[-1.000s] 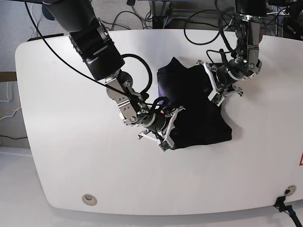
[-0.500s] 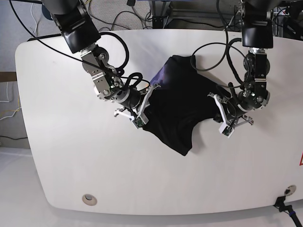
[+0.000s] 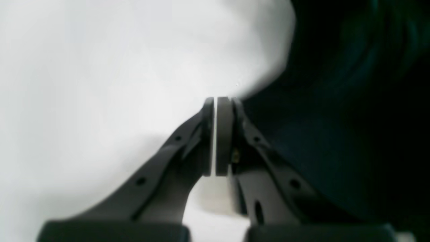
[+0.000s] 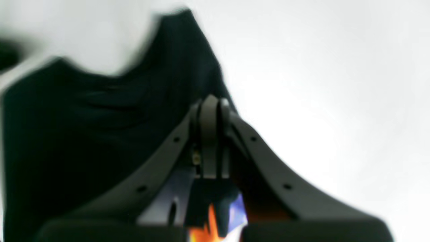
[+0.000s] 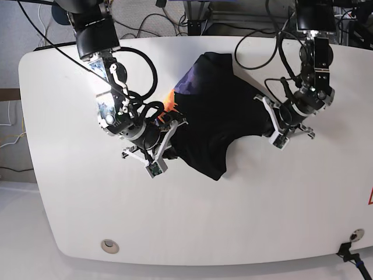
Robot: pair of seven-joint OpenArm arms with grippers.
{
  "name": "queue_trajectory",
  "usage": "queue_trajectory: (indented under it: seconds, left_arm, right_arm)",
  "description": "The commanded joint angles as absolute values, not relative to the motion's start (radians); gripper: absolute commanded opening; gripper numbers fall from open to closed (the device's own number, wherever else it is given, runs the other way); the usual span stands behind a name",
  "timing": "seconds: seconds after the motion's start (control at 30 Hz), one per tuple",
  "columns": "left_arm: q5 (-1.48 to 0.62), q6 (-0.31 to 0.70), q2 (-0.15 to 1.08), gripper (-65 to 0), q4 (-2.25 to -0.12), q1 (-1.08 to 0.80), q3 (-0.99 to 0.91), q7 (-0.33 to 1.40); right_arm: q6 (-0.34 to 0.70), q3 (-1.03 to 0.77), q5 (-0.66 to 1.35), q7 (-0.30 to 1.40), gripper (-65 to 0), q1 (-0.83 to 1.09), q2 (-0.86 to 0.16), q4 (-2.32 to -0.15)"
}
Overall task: Fold the T-shirt properly
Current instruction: 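Flip and flatten the folded shirt with both grippers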
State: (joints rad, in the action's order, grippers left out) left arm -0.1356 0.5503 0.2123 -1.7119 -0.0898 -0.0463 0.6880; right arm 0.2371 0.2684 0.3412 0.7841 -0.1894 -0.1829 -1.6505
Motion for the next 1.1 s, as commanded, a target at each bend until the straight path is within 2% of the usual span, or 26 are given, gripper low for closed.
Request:
queue_trajectory:
  seconds: [0.0,0.2,0.4,0.57,0.73,0.87,1.07]
  left_arm:
    - [-0.154,0.552,0.203,-65.0,-1.764,-0.111,-0.044,0.656]
    - [-0.151,0.55,0.137,-65.0,-1.81,-0.232,-0.042,0.654]
    - [-0.15,0.55,0.124,-65.0,-1.676,-0.162,-0.039,0.65]
    - [-0.15,0.553,0.13,-65.0,-1.457,0.007,-0.039,0.648]
    - [-0.15,0.555,0.176,-65.0,-1.308,0.143,-0.01,0.591]
    - [-0.151,0.555,0.191,-65.0,-1.283,0.183,0.019,0.576]
    - [-0.151,0.555,0.208,-65.0,-1.339,0.185,0.019,0.568]
  right_arm:
    - [0.248,0.266,0.352,0.757,-65.0,-0.239,-0.157,-1.603]
    - [0.249,0.283,0.352,0.639,-65.0,-0.349,-0.107,-1.365]
    - [0.249,0.344,0.351,0.509,-65.0,-0.328,-0.116,-1.202]
    - [0.249,0.341,0.354,0.487,-65.0,-0.249,-0.159,-1.213]
    - [0.242,0.341,0.36,0.512,-65.0,-0.151,-0.236,-1.377]
    - [0.242,0.271,0.352,0.579,-65.0,-0.087,-0.249,-1.492]
    - [0.246,0.24,0.351,0.584,-65.0,-0.101,-0.26,-1.509]
